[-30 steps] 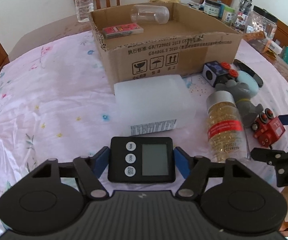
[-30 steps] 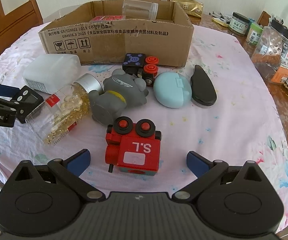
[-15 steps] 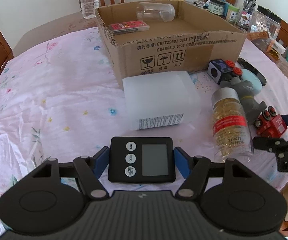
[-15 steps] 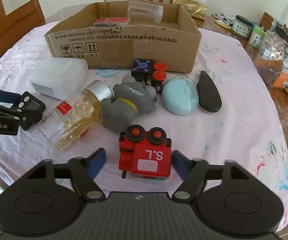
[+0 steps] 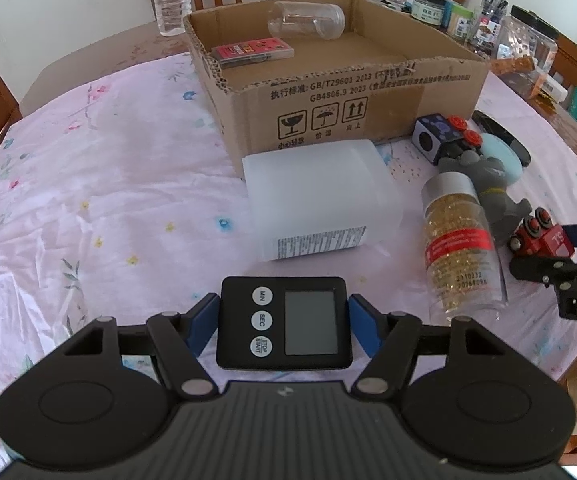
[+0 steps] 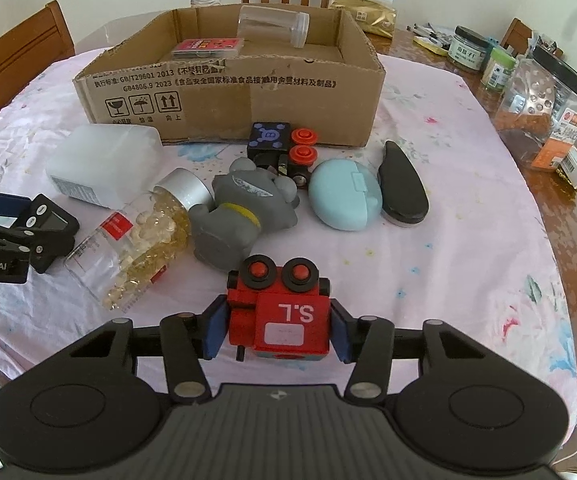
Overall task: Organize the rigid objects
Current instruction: 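Carry the train and timer into the box and open both tools, then move the right tool over the black oval item beside the box, then close the right tool on the light blue ball while the left tool grasps the white plastic box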
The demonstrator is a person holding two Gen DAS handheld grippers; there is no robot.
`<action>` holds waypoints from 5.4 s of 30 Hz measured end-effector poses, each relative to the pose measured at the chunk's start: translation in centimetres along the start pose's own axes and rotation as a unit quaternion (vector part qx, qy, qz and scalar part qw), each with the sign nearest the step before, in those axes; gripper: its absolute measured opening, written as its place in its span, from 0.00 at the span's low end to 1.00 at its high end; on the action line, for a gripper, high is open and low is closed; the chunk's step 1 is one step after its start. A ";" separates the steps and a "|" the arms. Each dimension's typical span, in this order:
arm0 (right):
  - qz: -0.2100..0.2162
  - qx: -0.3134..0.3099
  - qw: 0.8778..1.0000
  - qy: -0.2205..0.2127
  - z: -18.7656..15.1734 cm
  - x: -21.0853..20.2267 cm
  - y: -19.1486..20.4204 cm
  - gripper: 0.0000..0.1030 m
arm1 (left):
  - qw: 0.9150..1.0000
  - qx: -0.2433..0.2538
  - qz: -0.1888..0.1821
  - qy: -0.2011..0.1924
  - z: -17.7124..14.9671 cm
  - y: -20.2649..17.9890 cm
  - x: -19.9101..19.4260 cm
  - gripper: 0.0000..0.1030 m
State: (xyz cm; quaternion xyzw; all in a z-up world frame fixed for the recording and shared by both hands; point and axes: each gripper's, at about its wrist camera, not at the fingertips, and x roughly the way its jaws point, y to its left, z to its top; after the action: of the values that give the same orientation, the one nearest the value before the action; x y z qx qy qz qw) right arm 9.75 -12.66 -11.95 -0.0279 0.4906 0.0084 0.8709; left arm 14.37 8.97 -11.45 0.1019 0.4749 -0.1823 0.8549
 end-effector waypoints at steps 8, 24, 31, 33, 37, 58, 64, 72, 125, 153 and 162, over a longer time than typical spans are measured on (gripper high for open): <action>0.003 -0.012 1.000 -0.002 0.8 -1.3 -0.5 0.55 | 0.999 0.027 -0.019 0.023 0.6 0.2 -1.4 0.67; 0.024 -0.066 0.996 -0.052 6.9 -6.2 -1.3 0.55 | 0.996 0.065 -0.050 -0.031 6.0 1.1 -7.8 0.67; 0.051 -0.103 0.989 -0.093 11.2 -6.5 -2.5 0.55 | 0.996 0.035 -0.028 -0.075 10.3 0.2 -7.8 0.67; 0.059 -0.110 0.987 -0.102 12.2 -6.3 -2.9 0.55 | 0.996 0.024 -0.021 -0.085 11.6 -0.1 -7.1 0.67; 0.072 -0.123 0.983 -0.117 14.5 -5.5 -3.8 0.55 | 0.996 0.006 -0.010 -0.090 13.8 -0.6 -5.3 0.67; 0.104 -0.154 0.978 -0.097 18.7 -1.5 -5.7 0.55 | 0.989 -0.073 0.070 -0.110 15.4 -0.6 -1.8 0.96; 0.108 -0.163 0.976 -0.090 20.6 0.2 -5.1 0.55 | 0.985 -0.105 0.091 -0.104 12.9 0.0 -4.3 0.96; 0.095 -0.183 0.975 -0.077 23.6 3.5 -3.8 0.55 | 0.982 -0.128 0.118 -0.075 9.0 0.8 -5.6 0.96; -0.082 0.036 0.995 0.041 10.8 7.2 -10.3 1.00 | 0.993 -0.085 0.071 -0.046 6.2 1.0 -4.4 0.96; 0.016 -0.043 0.999 -0.003 7.8 2.2 -8.3 1.00 | 0.997 -0.065 0.036 -0.020 7.3 -1.8 -1.1 0.96; 0.027 -0.074 0.997 -0.002 7.5 3.3 -6.4 0.92 | 0.997 -0.061 0.043 -0.013 7.1 -1.8 -0.6 0.96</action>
State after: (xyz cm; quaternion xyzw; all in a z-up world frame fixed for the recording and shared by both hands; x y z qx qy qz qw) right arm 18.12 -18.62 -10.64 -0.0789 0.4874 0.0687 0.8669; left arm 18.89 4.99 -7.16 0.0675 0.4692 -0.1175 0.8726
